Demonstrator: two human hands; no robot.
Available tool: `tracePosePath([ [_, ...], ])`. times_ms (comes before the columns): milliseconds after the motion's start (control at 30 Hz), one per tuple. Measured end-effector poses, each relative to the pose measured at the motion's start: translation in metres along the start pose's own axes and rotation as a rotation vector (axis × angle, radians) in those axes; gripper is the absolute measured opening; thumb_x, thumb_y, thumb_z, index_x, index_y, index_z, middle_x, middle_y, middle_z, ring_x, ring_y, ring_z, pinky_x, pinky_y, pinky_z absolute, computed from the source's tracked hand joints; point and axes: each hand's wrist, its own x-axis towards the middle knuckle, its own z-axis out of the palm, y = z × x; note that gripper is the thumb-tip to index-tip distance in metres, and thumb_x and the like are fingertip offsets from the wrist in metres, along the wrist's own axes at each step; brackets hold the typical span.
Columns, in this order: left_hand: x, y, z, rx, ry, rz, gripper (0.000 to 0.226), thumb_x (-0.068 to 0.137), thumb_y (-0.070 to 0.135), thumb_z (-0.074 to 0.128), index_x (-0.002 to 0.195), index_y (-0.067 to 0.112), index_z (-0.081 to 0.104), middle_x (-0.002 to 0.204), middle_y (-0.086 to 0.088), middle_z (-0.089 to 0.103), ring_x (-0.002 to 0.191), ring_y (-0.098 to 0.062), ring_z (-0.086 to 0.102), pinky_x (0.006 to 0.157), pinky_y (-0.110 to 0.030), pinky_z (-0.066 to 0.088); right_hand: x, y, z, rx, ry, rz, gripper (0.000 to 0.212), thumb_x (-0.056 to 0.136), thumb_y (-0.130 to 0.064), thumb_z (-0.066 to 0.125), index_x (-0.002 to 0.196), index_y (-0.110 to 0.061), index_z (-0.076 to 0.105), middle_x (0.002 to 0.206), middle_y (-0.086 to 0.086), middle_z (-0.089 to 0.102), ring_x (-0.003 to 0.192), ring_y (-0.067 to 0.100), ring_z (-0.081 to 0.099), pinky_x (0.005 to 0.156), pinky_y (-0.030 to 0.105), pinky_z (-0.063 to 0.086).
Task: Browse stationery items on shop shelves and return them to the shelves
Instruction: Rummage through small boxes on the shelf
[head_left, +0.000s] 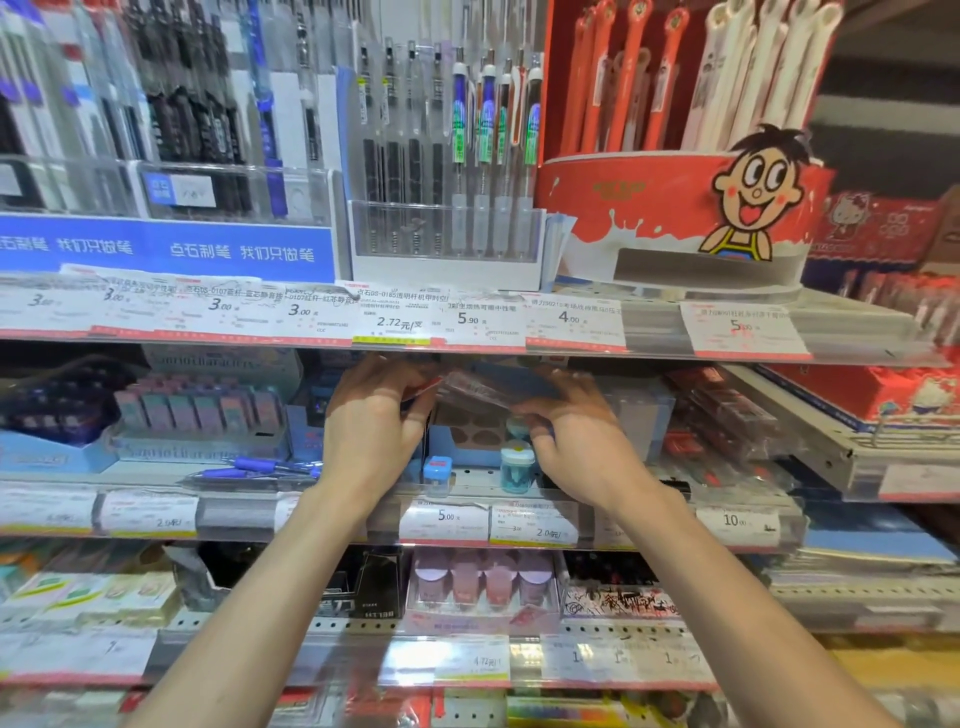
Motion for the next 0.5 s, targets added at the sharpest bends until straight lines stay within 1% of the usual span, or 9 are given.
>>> tracePosePath([
  [100,-0.001,0.001,0.000,-0.033,0.015,-0.017,0.014,0.087,0.025,0.070,0.091,0.012,0.072,0.089,-0.008,0.070,0.089,-0.033,0.062,0.074,-0.040,0.053,0.005,-0.001,0.000,-0.024,-0.051,-0.046,0.041,0.097,-0.016,0.045,0.130,-0.036,0.062,0.160,-0.007,0.031,0.148,0.022,0.018,0.122,0.034,0.012],
  [233,-0.003,0.002,0.000,-0.072,0.031,-0.050,0.011,0.085,0.020,0.072,0.090,0.010,0.071,0.088,-0.008,0.069,0.086,-0.031,0.063,0.071,-0.038,0.052,0.010,0.003,0.002,-0.052,-0.075,-0.096,0.053,0.092,-0.009,0.046,0.137,-0.034,0.056,0.159,-0.008,0.034,0.147,0.020,0.022,0.122,0.040,0.018],
  [333,-0.006,0.001,-0.004,-0.086,0.022,-0.019,0.010,0.085,0.018,0.070,0.093,0.013,0.070,0.088,-0.005,0.069,0.083,-0.029,0.062,0.067,-0.033,0.048,0.009,0.006,-0.002,-0.043,-0.043,-0.102,0.058,0.089,-0.005,0.047,0.139,-0.034,0.055,0.159,-0.009,0.032,0.148,0.022,0.021,0.123,0.040,0.014],
  [400,-0.009,0.002,-0.006,-0.081,0.012,-0.009,0.012,0.085,0.020,0.068,0.094,0.012,0.070,0.080,-0.006,0.068,0.075,-0.030,0.061,0.062,-0.031,0.045,0.005,0.008,-0.008,-0.030,0.003,-0.108,0.055,0.091,-0.005,0.048,0.138,-0.031,0.057,0.158,-0.009,0.032,0.147,0.024,0.021,0.123,0.038,0.015],
  [467,-0.012,0.004,-0.005,-0.077,-0.005,-0.002,0.019,0.084,0.025,0.062,0.094,0.009,0.068,0.071,-0.008,0.065,0.066,-0.033,0.059,0.058,-0.035,0.046,0.000,0.009,-0.012,-0.022,0.055,-0.134,0.052,0.090,-0.005,0.049,0.135,-0.028,0.060,0.156,-0.007,0.037,0.144,0.024,0.024,0.122,0.038,0.018],
  [500,-0.013,0.006,-0.005,-0.074,-0.016,0.014,0.022,0.083,0.025,0.061,0.096,0.008,0.066,0.070,-0.008,0.064,0.065,-0.034,0.059,0.058,-0.038,0.048,-0.004,0.011,-0.013,-0.022,0.080,-0.153,0.051,0.089,-0.004,0.050,0.133,-0.026,0.062,0.154,-0.005,0.041,0.142,0.025,0.026,0.121,0.040,0.021],
])
